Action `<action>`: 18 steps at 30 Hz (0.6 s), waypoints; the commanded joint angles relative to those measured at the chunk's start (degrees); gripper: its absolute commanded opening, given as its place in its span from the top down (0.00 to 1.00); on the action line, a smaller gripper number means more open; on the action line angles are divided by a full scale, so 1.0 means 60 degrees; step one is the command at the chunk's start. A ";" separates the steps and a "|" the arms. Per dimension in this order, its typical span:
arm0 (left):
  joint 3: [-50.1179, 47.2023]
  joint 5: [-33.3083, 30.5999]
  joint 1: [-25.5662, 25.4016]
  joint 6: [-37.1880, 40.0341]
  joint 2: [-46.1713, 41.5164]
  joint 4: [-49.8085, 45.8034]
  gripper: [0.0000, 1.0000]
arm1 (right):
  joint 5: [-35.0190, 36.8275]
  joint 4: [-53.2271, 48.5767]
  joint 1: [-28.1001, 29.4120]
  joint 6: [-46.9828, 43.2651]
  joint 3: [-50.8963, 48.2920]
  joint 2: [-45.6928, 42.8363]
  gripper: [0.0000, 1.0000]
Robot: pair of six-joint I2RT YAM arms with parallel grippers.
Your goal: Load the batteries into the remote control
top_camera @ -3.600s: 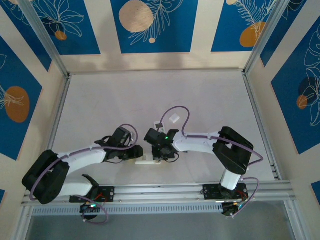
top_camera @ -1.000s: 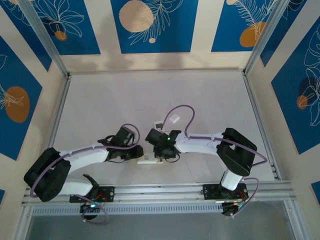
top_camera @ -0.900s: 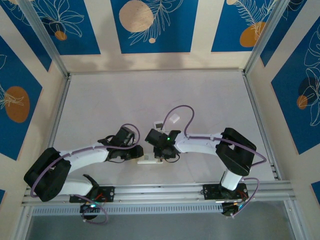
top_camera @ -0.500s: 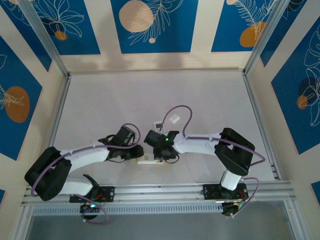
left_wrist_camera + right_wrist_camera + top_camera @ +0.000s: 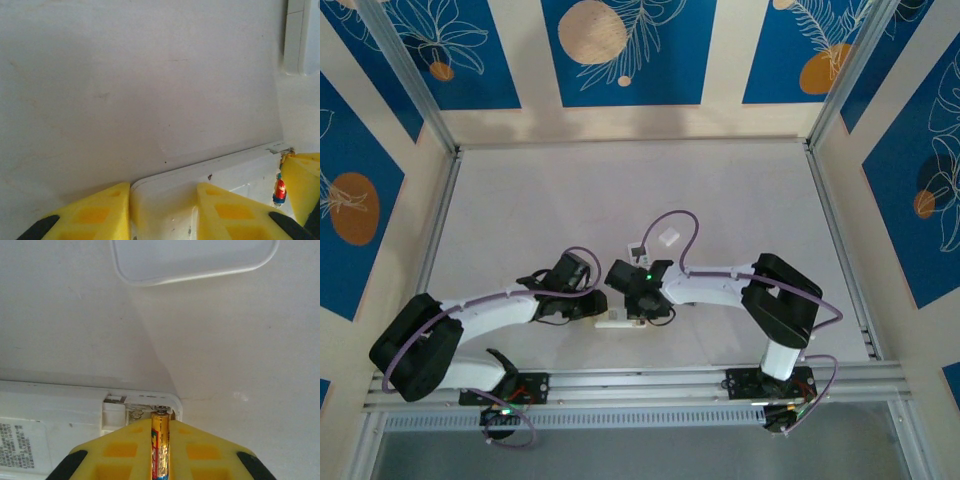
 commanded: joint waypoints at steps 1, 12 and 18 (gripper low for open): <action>-0.0382 -0.0041 -0.0345 -0.0104 0.0336 -0.0309 0.68 | -0.0768 -0.0986 0.0052 -0.0184 -0.0111 0.0083 0.82; -0.0250 -0.0389 -0.0347 -0.0017 -0.0183 -0.0638 0.51 | -0.0293 -0.1646 -0.0602 -0.1079 0.0512 -0.1539 0.73; 0.0753 -0.1596 -0.0344 0.0939 -0.1788 -0.2553 0.30 | -0.0309 -0.2206 -0.2503 -0.3591 0.0171 -0.2856 0.66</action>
